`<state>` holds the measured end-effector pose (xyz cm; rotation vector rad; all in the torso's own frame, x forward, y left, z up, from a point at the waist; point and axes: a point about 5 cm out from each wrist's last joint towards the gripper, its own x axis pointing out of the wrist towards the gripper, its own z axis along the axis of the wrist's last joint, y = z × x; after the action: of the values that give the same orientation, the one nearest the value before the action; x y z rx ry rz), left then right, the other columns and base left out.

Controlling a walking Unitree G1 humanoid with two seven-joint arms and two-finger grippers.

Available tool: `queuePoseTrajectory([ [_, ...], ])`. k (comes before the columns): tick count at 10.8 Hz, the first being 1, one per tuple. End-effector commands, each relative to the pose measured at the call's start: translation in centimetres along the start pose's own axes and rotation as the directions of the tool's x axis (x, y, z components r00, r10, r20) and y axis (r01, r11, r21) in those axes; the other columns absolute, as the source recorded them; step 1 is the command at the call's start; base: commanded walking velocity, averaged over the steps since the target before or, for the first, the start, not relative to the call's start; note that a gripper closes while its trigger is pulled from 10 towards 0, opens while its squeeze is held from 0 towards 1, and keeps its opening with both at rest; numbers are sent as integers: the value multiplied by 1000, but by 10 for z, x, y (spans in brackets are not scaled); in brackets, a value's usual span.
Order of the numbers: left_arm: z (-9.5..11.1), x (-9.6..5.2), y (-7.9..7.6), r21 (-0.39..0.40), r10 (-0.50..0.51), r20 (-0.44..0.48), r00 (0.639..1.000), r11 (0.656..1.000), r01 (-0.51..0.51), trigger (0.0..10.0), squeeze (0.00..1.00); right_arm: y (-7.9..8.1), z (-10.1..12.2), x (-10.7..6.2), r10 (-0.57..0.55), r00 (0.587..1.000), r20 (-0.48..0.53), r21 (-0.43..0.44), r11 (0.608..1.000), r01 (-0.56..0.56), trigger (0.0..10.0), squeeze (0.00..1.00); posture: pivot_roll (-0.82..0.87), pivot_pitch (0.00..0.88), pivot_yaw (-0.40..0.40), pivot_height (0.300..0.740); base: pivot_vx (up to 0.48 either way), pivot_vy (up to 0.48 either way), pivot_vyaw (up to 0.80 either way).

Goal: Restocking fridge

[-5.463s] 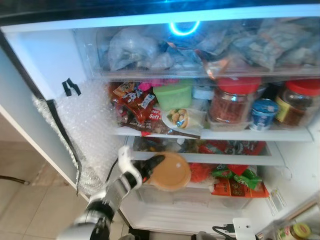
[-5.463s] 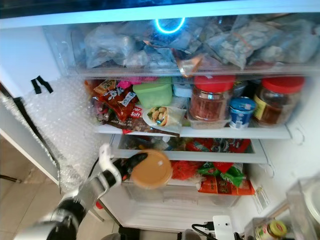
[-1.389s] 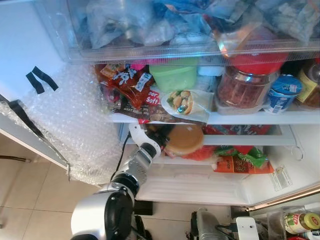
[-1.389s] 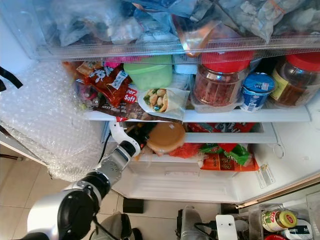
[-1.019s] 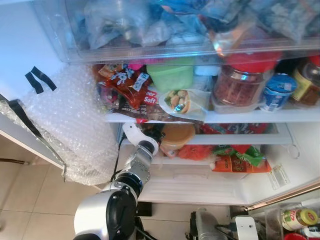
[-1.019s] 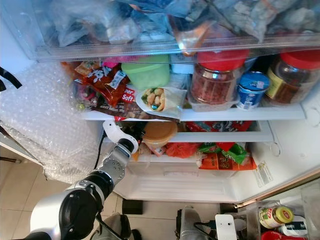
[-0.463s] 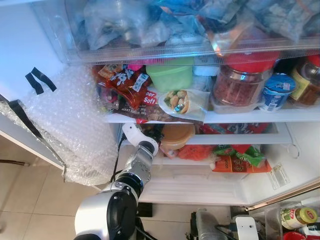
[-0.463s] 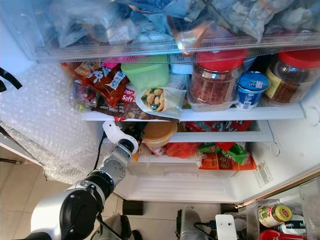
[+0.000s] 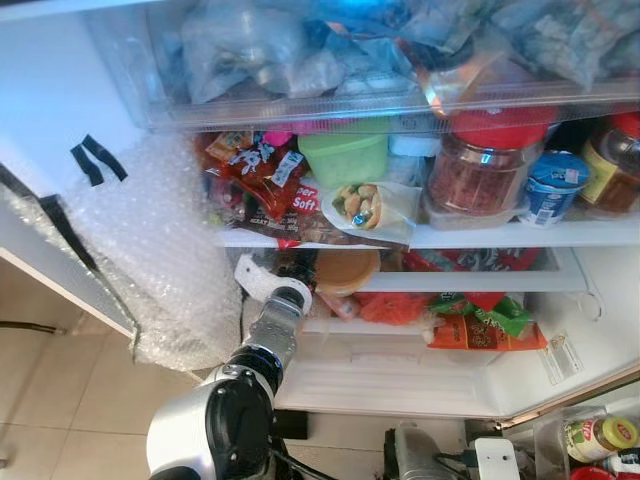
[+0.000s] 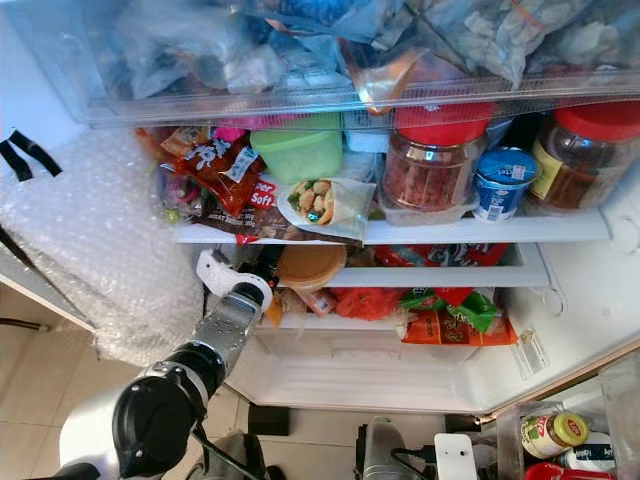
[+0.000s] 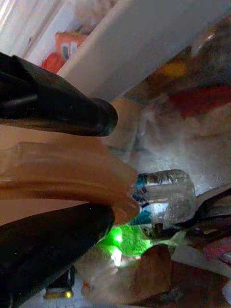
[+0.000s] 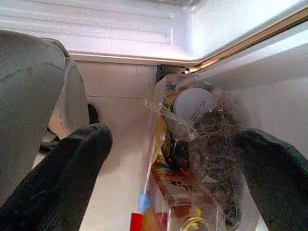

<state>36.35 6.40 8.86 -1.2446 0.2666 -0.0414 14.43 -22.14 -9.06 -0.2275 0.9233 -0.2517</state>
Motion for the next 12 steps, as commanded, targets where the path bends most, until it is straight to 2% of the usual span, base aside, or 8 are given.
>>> queuePoseTrajectory([
  [1, -68, -11, -12, -130, -21, -143, 990, 992, 2, 10000, 0, 27, -11, -8, 92, 995, -39, -2, 996, -92, 10000, 0, -204, 129, 148, 660, 0, 0, 0],
  [4, -70, -8, -26, -188, -48, -134, 990, 982, 22, 10000, 0, 28, -12, -8, 92, 995, -41, 2, 996, -92, 10000, 0, -207, 130, 149, 660, 0, 0, 0],
  [5, -70, -8, -27, -189, -59, -136, 989, 981, 32, 10000, 1000, 28, -11, -8, 91, 995, -40, 4, 996, -91, 10000, 0, -212, 128, 152, 660, 0, 0, 0],
  [7, -72, -8, -29, -169, -76, -152, 985, 984, 49, 10000, 1000, 28, -11, -8, 91, 995, -41, 4, 996, -91, 10000, 0, -206, 123, 153, 660, 0, 0, 0],
  [10, -71, -7, -37, -124, -150, -170, 974, 984, 130, 10000, 1000, 28, -11, -8, 91, 995, -41, 6, 996, -91, 10000, 0, -201, 116, 160, 660, 0, 0, 0],
  [11, -67, -7, -35, -122, -159, -162, 974, 983, 140, 10000, 0, 29, -11, -8, 93, 995, -40, 6, 996, -93, 10000, 0, -196, 114, 160, 660, 0, 0, 0],
  [12, -68, -8, -33, -114, -165, -163, 973, 982, 147, 10000, 0, 29, -11, -8, 94, 995, -39, 5, 996, -94, 10000, 0, -196, 114, 160, 660, 0, 0, 0],
])
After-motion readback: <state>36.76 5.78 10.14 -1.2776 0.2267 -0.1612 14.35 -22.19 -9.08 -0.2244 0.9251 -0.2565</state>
